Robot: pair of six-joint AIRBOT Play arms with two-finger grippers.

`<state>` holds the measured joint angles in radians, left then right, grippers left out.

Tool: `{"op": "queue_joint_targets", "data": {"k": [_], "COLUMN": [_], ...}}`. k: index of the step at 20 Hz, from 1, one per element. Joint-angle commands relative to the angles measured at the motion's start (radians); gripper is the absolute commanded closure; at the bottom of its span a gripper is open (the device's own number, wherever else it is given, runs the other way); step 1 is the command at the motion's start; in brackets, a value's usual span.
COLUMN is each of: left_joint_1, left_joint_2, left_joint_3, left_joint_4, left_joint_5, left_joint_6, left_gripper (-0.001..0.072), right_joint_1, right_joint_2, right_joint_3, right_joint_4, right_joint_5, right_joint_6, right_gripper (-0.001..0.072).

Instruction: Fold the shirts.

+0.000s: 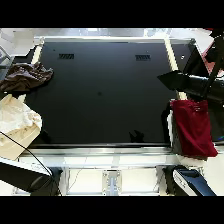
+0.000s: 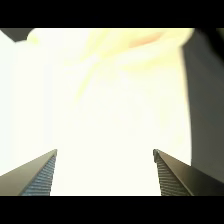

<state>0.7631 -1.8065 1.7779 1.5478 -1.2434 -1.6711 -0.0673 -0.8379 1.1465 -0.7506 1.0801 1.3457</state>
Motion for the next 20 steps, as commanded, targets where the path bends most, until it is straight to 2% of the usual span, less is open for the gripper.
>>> {"op": "queue_joint_targets", "data": {"k": [1,8,13,14,15,16,17,18,19,20], "left_joint_1": [0.029,0.014,0.010,0.009,0.010,0.010,0.009,0.009,0.009,0.009], "left_joint_2": [-0.097,-0.158,-0.187,-0.194,-0.200,-0.204,-0.208,-0.209,-0.209,-0.207], "left_joint_3": [0.000,0.000,0.001,0.001,0.001,0.001,0.001,0.001,0.001,0.001], "left_joint_4": [-0.064,-0.105,-0.114,-0.114,-0.114,-0.114,-0.114,-0.114,-0.114,-0.130], "left_joint_5": [0.015,0.229,0.301,0.305,0.306,0.306,0.307,0.306,0.305,0.304], "left_joint_6": [0.040,0.037,0.037,0.037,0.037,0.037,0.037,0.037,0.037,0.038], "left_gripper": [0.0008,0.0008,0.0016,0.0080,0.0179,0.0230,0.0232,0.0310,0.0552,0.0692], "right_joint_1": [0.002,0.002,0.002,0.002,0.002,0.002,0.002,0.002,0.002,0.002], "right_joint_2": [0.000,0.000,0.000,0.000,0.000,0.000,0.000,0.000,0.000,0.000], "right_joint_3": [0.000,0.000,0.000,0.000,0.000,0.000,0.000,0.000,0.000,0.000], "right_joint_4": [0.055,0.085,0.085,0.085,0.085,0.085,0.085,0.085,0.085,0.085], "right_joint_5": [-0.037,-0.065,-0.110,-0.111,-0.112,-0.113,-0.113,-0.113,-0.114,-0.115], "right_joint_6": [0.003,0.003,0.003,0.003,0.003,0.003,0.003,0.003,0.003,0.003], "right_gripper": [0.0230,0.0230,0.0230,0.0230,0.0230,0.0230,0.0230,0.0230,0.0230,0.0230]}}
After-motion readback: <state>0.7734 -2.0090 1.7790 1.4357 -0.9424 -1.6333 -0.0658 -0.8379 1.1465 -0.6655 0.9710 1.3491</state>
